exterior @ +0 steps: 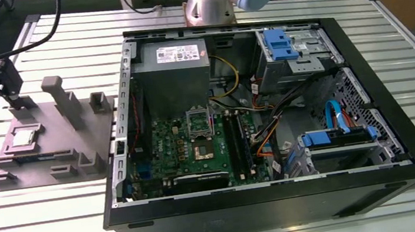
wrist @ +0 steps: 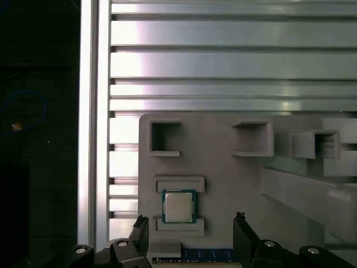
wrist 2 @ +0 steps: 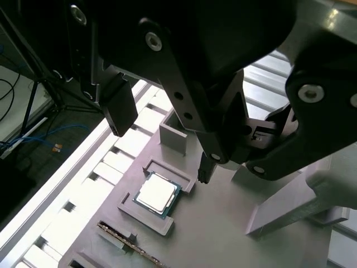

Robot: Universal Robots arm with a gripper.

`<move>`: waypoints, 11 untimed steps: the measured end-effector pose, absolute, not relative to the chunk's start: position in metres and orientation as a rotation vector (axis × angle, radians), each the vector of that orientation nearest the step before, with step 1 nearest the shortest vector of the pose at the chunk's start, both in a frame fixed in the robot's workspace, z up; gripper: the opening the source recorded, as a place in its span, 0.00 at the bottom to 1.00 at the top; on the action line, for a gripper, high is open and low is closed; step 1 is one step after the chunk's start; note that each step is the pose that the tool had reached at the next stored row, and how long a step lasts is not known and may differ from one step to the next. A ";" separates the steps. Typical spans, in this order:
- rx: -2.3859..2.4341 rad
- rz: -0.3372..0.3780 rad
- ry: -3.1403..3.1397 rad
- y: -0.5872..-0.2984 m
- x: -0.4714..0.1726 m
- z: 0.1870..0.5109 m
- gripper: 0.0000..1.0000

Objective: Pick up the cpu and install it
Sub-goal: 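Pick up the cpu and move it towards the insertion slot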

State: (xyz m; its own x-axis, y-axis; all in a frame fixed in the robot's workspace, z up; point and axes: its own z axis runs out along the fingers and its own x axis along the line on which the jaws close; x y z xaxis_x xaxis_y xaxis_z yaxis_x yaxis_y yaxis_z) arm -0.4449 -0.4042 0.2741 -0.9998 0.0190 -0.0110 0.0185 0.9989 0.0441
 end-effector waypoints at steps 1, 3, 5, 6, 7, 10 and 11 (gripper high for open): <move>0.029 0.069 3.130 -0.405 -0.445 0.273 0.71; 0.030 0.069 3.129 -0.406 -0.445 0.271 0.71; 0.030 0.069 3.130 -0.406 -0.445 0.270 0.71; 0.030 0.069 3.130 -0.406 -0.445 0.270 0.71; 0.030 0.069 3.130 -0.406 -0.445 0.270 0.71; 0.030 0.069 3.129 -0.406 -0.445 0.269 0.71; 0.030 0.069 3.130 -0.406 -0.445 0.269 0.71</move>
